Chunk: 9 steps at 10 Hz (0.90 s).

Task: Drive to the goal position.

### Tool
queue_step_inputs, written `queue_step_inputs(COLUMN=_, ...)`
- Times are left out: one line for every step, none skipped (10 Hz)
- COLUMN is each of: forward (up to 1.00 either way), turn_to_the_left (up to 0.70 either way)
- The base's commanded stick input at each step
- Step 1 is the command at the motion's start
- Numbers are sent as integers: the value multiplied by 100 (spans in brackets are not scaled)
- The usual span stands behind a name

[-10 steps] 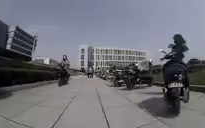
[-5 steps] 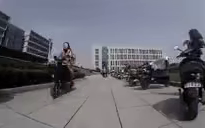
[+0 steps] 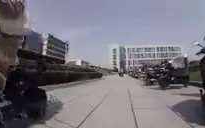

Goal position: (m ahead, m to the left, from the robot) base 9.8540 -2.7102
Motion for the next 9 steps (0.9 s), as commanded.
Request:
queue_step_inputs(forward=0, turn_to_the_left=0)
queue_step_inputs(forward=0, turn_to_the_left=0)
queue_step_inputs(forward=0, turn_to_the_left=0)
queue_step_inputs(forward=0, turn_to_the_left=0)
queue_step_inputs(forward=13, turn_to_the_left=0)
queue_step_inputs(forward=28, turn_to_the_left=0)
queue_step_inputs(forward=43, turn_to_the_left=0)
queue_step_inputs(forward=58, turn_to_the_left=0)
queue_step_inputs(forward=70, turn_to_the_left=0)
